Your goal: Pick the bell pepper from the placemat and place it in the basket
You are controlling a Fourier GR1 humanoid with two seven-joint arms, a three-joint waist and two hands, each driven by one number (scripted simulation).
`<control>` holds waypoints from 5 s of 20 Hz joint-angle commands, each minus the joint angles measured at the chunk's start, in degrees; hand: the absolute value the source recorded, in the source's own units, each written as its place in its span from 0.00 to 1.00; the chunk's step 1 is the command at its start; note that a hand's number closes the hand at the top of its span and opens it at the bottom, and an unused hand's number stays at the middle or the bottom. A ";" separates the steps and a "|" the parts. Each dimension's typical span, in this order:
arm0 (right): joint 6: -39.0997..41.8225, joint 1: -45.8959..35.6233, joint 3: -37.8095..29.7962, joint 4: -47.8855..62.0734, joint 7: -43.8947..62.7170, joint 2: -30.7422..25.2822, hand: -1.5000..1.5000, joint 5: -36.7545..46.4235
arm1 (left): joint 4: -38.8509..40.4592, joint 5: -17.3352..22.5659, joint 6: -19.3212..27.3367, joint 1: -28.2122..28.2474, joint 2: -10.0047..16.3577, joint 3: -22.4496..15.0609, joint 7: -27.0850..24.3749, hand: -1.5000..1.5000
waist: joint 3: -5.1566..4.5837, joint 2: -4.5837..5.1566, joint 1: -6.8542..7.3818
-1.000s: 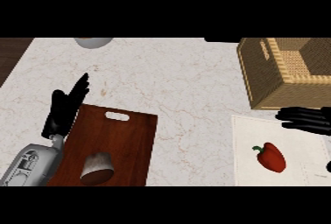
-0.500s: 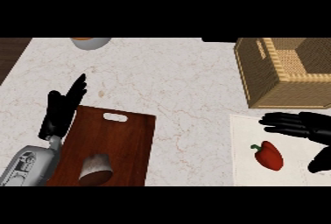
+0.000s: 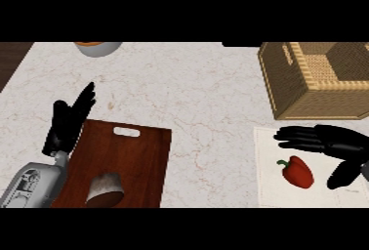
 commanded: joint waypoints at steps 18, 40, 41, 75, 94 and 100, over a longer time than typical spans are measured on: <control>-0.18 -0.75 3.18 10.37 -9.61 8.19 0.00 6.01 | -2.08 -3.08 -0.70 1.25 -2.47 1.39 0.83 0.50 | 0.01 -0.14 -0.21; -12.07 -9.07 -6.51 17.20 39.42 16.99 1.00 12.21 | 0.31 -3.39 -3.58 0.41 -2.37 3.12 -0.14 0.50 | -0.84 -0.47 0.87; -13.08 -10.48 -6.46 17.88 44.62 18.60 1.00 13.42 | -0.03 -3.51 -3.58 0.24 -2.78 2.59 0.19 0.50 | -0.73 -0.57 1.52; -18.50 -63.52 -33.07 14.33 110.81 32.01 1.00 17.19 | 1.03 -6.82 -1.62 0.04 -6.07 3.67 -0.18 0.50 | -0.14 0.02 0.04; -6.52 -54.89 -31.47 30.86 92.61 11.31 1.00 25.02 | -0.81 -6.02 -4.88 -0.26 -3.99 6.23 1.37 0.50 | -0.05 0.15 -0.12; -9.10 -50.82 -33.69 33.27 82.44 10.78 1.00 24.31 | -1.67 -6.49 -4.49 -0.79 -5.25 6.20 2.59 0.50 | -0.03 0.25 0.21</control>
